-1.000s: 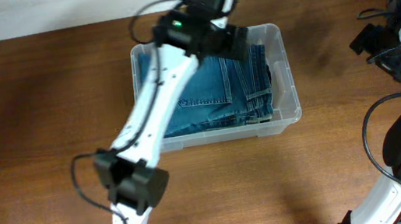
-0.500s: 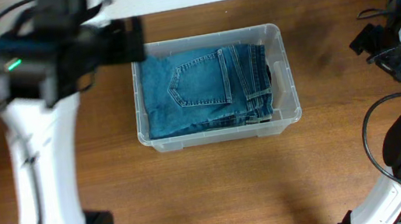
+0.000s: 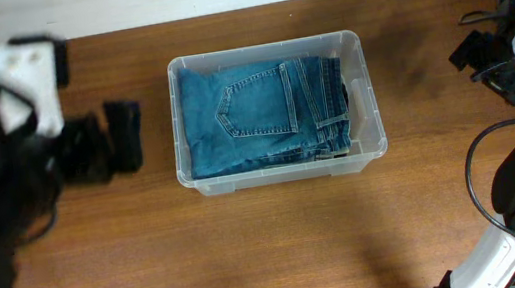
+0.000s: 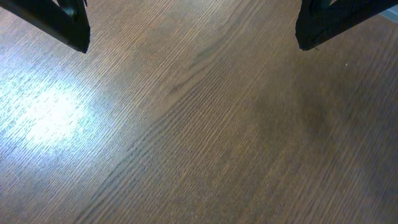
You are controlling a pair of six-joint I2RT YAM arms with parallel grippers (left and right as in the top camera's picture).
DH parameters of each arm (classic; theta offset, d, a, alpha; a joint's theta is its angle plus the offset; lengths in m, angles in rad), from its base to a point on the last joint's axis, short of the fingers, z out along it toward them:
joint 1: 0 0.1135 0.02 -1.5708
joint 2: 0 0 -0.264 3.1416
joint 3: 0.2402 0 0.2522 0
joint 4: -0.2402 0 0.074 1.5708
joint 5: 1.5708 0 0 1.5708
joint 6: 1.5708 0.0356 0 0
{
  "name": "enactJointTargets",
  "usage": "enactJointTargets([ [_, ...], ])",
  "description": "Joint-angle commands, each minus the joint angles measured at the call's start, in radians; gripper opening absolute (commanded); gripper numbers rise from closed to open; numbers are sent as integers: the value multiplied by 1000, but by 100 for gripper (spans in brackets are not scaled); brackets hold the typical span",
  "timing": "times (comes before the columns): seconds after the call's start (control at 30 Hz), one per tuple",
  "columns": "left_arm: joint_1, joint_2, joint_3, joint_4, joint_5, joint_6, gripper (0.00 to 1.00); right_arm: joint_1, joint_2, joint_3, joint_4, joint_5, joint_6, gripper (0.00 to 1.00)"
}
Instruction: Pack container
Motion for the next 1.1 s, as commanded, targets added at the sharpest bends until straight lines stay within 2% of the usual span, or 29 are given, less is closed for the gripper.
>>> enactJointTargets([
  [0.0,6,-128,-58,2,8,-2,99,-6,5,0,0,13,9,98],
  [0.2,6,-413,-348,55,-192,-140,100,-6,5,0,0,13,9,98],
  [0.47,6,-886,-1026,439,-21,-153,99,-6,5,0,0,13,9,98],
  [0.57,6,-1018,-1269,564,-13,-242,99,-6,5,0,0,13,9,98],
  [0.67,6,-1078,-1434,622,-12,-343,99,-6,5,0,0,13,9,98],
  [0.9,6,-1077,-1629,508,-2,-364,100,-6,5,0,0,13,9,98],
  [1.0,6,-1077,-1656,527,-62,-306,99,-6,5,0,0,13,9,98],
  [1.07,6,-1077,-1677,600,-58,-150,100,-6,5,0,0,13,9,98],
])
